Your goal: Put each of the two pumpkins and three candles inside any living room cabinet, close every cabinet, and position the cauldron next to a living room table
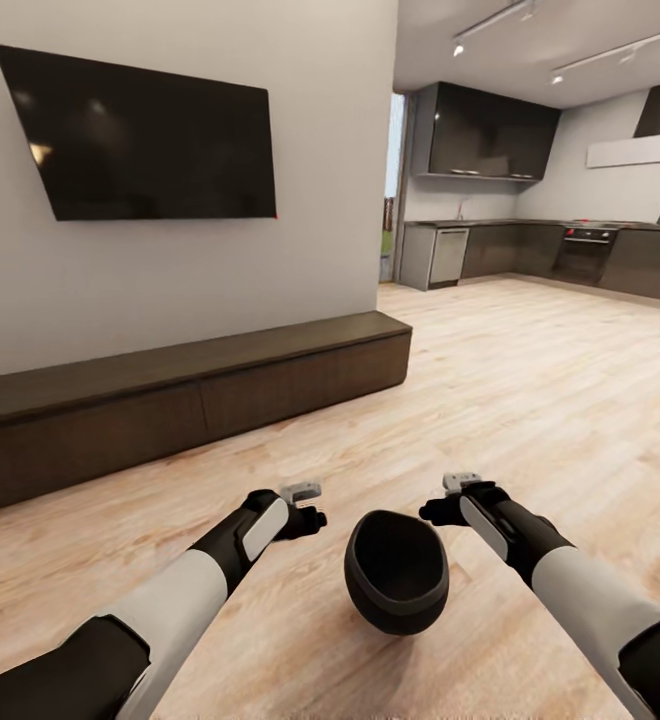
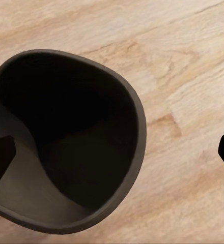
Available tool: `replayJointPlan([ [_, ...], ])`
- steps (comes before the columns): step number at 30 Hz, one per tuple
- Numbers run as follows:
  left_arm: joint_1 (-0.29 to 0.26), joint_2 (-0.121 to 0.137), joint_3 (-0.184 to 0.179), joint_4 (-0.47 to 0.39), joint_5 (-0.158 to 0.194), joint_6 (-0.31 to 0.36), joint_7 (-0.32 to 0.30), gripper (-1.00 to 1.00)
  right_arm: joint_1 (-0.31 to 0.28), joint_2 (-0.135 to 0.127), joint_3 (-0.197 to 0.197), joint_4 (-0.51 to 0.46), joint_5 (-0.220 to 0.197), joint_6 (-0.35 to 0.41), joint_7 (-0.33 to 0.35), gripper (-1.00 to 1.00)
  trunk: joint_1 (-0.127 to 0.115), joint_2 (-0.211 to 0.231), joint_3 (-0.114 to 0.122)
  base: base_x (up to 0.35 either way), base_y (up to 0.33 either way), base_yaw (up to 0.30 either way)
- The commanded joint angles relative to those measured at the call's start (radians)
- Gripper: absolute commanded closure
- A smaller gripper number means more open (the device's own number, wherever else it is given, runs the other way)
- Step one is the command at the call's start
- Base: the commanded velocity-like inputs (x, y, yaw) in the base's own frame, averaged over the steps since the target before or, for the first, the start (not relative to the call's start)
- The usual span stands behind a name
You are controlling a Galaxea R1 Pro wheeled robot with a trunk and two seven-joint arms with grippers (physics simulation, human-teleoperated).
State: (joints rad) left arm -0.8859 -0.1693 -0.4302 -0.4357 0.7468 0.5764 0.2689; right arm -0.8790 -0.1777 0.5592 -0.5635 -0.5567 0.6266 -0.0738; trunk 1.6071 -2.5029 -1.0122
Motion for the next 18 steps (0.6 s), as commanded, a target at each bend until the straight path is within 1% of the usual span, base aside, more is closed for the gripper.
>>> replayJointPlan([
  [1,-0.001,0.001,-0.007,-0.003,0.01,0.013,0.008,-1.0,-0.001,-0.001,0.004,-0.002,-0.011,0.005,-0.008,-1.0,0.0,-0.001,-0.007,0.0,0.0,0.016],
  [2,-0.001,0.001,-0.008,-0.003,0.01,0.016,0.008,-1.0,-0.001,-0.001,0.002,-0.002,-0.011,0.005,-0.008,-1.0,0.001,-0.001,-0.012,0.0,0.0,0.002],
  [5,-0.001,0.001,-0.009,-0.007,0.01,0.024,-0.008,-1.0,-0.001,-0.001,-0.02,-0.001,-0.012,0.007,-0.008,-1.0,0.001,-0.001,-0.017,0.0,0.0,-0.05],
  [6,-0.001,0.001,-0.01,-0.011,0.009,0.024,-0.029,-1.0,-0.001,0.0,-0.041,-0.001,-0.011,0.008,-0.008,-1.0,0.001,-0.001,-0.018,0.0,0.0,-0.098],
  [7,-0.001,0.001,-0.01,-0.012,0.009,0.024,-0.042,-1.0,-0.001,0.0,-0.052,-0.001,-0.011,0.008,-0.008,-1.0,0.001,-0.001,-0.019,0.0,0.0,-0.104],
  [8,-0.001,0.001,-0.015,-0.015,-0.003,0.01,-0.098,-1.0,-0.001,0.0,-0.109,-0.001,-0.011,0.009,-0.009,-1.0,0.001,-0.001,-0.02,0.0,0.0,-0.043],
  [9,-0.001,0.001,-0.024,-0.016,-0.023,-0.009,-0.113,-1.0,-0.001,0.0,-0.128,-0.001,-0.011,0.009,-0.009,-1.0,0.001,-0.001,-0.02,0.0,0.0,-0.022],
  [10,-0.001,0.001,-0.026,-0.016,-0.032,-0.014,-0.117,-1.0,-0.001,0.0,-0.132,-0.001,-0.011,0.009,-0.009,-1.0,0.001,-0.001,-0.02,0.0,0.0,-0.018],
  [11,-0.001,0.0,-0.03,-0.015,-0.054,-0.023,-0.123,-1.0,-0.001,0.0,-0.137,-0.001,-0.011,0.009,-0.009,-1.0,0.001,-0.001,-0.02,0.0,0.0,-0.011],
  [12,-0.001,0.0,-0.031,-0.015,-0.067,-0.027,-0.125,-1.0,-0.001,0.0,-0.139,-0.001,-0.011,0.009,-0.009,-1.0,0.001,-0.001,-0.021,0.0,0.0,-0.009],
  [13,-0.001,0.0,-0.033,-0.014,-0.093,-0.031,-0.128,-1.0,-0.001,0.0,-0.141,-0.001,-0.011,0.009,-0.009,-1.0,0.001,-0.001,-0.021,0.0,0.0,-0.006],
  [14,-0.001,0.0,-0.034,-0.014,-0.106,-0.033,-0.129,-1.0,-0.001,0.0,-0.141,-0.001,-0.011,0.009,-0.009,-1.0,0.001,-0.001,-0.021,0.0,0.0,-0.005],
  [16,-0.001,-0.001,-0.035,-0.013,-0.147,-0.037,-0.132,-1.0,-0.001,0.001,-0.14,-0.001,-0.01,0.008,-0.009,-1.0,0.001,-0.001,-0.021,0.0,0.0,-0.002],
  [17,-0.001,-0.001,-0.035,-0.013,-0.16,-0.038,-0.133,-1.0,-0.001,0.002,-0.139,0.0,-0.009,0.007,-0.007,-1.0,0.001,-0.001,-0.021,0.0,0.0,-0.001],
  [18,-0.001,-0.001,-0.036,-0.014,-0.164,-0.039,-0.133,-1.0,-0.001,0.002,-0.139,0.0,-0.009,0.007,-0.007,-1.0,0.001,-0.001,-0.021,0.0,0.0,0.0],
])
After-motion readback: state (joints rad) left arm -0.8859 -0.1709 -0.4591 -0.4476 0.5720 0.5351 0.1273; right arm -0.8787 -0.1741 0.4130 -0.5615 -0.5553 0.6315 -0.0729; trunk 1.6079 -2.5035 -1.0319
